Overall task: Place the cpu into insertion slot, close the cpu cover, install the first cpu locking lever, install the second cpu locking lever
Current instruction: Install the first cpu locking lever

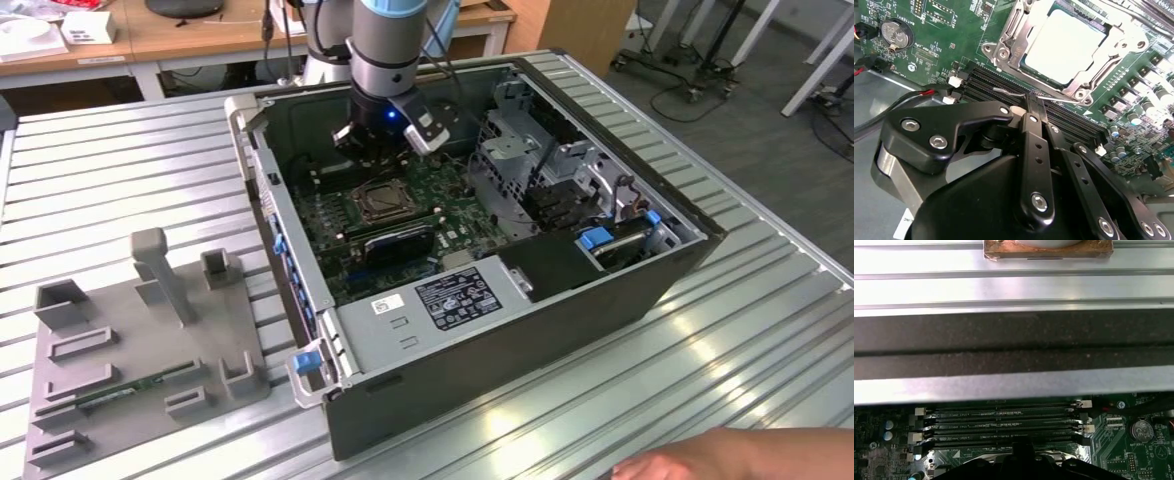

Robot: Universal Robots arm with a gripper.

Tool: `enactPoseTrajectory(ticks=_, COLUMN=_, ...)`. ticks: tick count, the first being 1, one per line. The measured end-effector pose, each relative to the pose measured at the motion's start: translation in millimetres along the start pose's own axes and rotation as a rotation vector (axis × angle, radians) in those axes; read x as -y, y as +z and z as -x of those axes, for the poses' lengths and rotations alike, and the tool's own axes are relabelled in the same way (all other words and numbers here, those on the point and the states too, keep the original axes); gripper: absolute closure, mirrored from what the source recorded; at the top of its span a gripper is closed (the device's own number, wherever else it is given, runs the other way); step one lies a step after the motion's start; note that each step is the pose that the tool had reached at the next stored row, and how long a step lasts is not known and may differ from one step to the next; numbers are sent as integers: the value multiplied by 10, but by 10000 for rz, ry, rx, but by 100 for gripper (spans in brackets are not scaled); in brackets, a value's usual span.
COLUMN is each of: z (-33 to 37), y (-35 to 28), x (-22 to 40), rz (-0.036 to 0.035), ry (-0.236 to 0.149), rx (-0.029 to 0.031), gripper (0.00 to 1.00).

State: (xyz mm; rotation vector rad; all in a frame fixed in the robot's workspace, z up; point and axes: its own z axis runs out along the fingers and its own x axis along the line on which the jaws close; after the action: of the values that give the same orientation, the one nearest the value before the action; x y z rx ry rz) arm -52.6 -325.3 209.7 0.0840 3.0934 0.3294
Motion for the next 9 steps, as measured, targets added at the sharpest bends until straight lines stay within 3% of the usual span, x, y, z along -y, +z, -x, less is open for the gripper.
enactPoseTrajectory(ticks=9, z=12, y=14, x=-25, rz=0, ry=-1, rx=0, gripper=89)
